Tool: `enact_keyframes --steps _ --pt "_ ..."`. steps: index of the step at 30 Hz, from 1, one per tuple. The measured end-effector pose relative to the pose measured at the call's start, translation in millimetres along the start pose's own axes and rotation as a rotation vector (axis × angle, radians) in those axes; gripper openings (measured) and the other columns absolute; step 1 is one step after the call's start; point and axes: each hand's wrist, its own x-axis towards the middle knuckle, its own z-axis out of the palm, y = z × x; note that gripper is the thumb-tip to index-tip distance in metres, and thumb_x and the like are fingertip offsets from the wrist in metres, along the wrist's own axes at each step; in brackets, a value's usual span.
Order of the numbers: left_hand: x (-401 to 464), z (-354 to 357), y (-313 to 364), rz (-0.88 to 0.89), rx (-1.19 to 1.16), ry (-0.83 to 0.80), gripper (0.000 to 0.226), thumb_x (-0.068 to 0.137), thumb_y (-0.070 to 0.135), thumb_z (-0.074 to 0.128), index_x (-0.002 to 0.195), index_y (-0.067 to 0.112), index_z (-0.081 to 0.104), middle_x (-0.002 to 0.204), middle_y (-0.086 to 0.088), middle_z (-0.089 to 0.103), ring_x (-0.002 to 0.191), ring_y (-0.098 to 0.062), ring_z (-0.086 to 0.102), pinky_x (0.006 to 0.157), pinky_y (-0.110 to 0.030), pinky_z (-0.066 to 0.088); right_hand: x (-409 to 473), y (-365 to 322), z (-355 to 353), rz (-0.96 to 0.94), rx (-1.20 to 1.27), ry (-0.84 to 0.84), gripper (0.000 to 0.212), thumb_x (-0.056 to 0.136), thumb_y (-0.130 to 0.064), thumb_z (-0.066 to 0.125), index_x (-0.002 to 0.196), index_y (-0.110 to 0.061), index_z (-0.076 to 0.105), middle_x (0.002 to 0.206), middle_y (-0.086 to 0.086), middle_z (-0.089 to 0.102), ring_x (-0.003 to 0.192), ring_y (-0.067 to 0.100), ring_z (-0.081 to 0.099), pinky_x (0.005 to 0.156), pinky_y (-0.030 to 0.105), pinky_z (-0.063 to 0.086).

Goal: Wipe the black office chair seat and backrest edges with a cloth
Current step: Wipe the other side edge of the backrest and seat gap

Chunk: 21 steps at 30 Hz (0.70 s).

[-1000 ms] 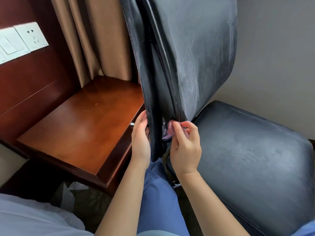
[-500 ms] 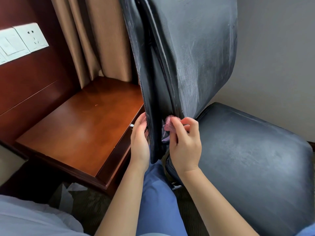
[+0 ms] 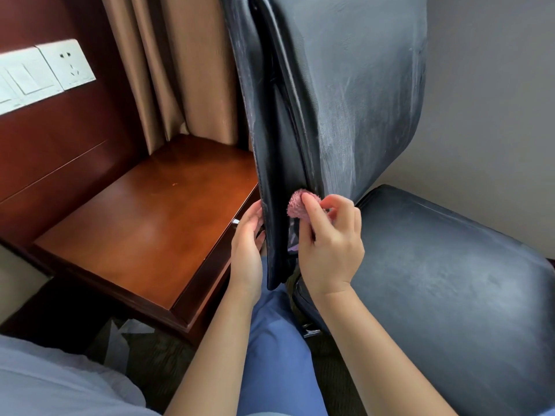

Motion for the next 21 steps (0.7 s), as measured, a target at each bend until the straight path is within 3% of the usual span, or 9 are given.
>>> enact_keyframes --steps 3,5,8,11,15,18,21 --pt "0 -1 -1 0.002 -0.005 -0.014 0.037 0.102 0.024 0.030 0.109 0.037 0.064 0.123 0.007 0.064 0.121 -0.010 0.055 0.110 -0.041 0.037 -18 11 5 -0.004 -0.064 -0.061 0.033 0.082 -0.010 0.062 0.110 -0.027 0.061 0.099 0.000 0.047 0.078 0.021 0.050 0.050 0.022 0.037" --pt "0 -1 0 0.016 -0.011 -0.022 0.036 0.101 0.025 0.031 0.111 0.036 0.063 0.125 0.005 0.064 0.121 -0.011 0.055 0.109 -0.039 0.038 -41 19 6 0.018 -0.097 -0.150 0.033 0.079 -0.007 0.064 0.108 -0.025 0.065 0.095 0.005 0.055 0.073 0.024 0.054 0.044 0.024 0.043" --pt "-2 1 3 0.020 -0.021 -0.028 0.035 0.101 0.023 0.032 0.109 0.036 0.063 0.122 0.006 0.065 0.119 -0.009 0.056 0.104 -0.033 0.043 -58 19 5 0.078 -0.099 -0.268 0.032 0.074 -0.005 0.066 0.101 -0.021 0.069 0.088 0.007 0.057 0.068 0.025 0.056 0.039 0.022 0.038" --pt "-3 2 4 0.018 -0.044 -0.030 0.038 0.102 0.019 0.031 0.105 0.035 0.065 0.115 0.009 0.068 0.114 -0.007 0.059 0.097 -0.028 0.045 -39 6 0 0.112 -0.019 -0.174 0.026 0.081 -0.012 0.057 0.100 -0.020 0.073 0.084 0.004 0.059 0.065 0.018 0.057 0.046 0.020 0.034" --pt "0 1 2 -0.013 -0.029 -0.003 0.035 0.102 0.021 0.032 0.110 0.035 0.063 0.122 0.007 0.065 0.120 -0.009 0.056 0.110 -0.037 0.037 11 -9 -6 0.093 0.039 0.057 0.025 0.084 -0.012 0.060 0.102 -0.022 0.074 0.084 0.003 0.058 0.062 0.013 0.052 0.050 0.020 0.038" --pt "1 2 2 -0.015 -0.030 0.011 0.036 0.102 0.020 0.031 0.108 0.035 0.063 0.121 0.007 0.066 0.120 -0.009 0.056 0.110 -0.038 0.037 19 -3 -2 0.021 0.027 0.040 0.027 0.082 -0.008 0.062 0.104 -0.021 0.072 0.089 0.001 0.053 0.062 0.018 0.053 0.045 0.022 0.038" --pt "-1 3 4 0.011 -0.052 -0.008 0.038 0.102 0.018 0.029 0.105 0.033 0.064 0.112 0.010 0.069 0.114 -0.007 0.060 0.100 -0.028 0.044 -12 12 4 -0.082 -0.047 -0.065 0.029 0.080 -0.005 0.064 0.103 -0.022 0.069 0.094 -0.002 0.042 0.068 0.020 0.050 0.045 0.023 0.037"
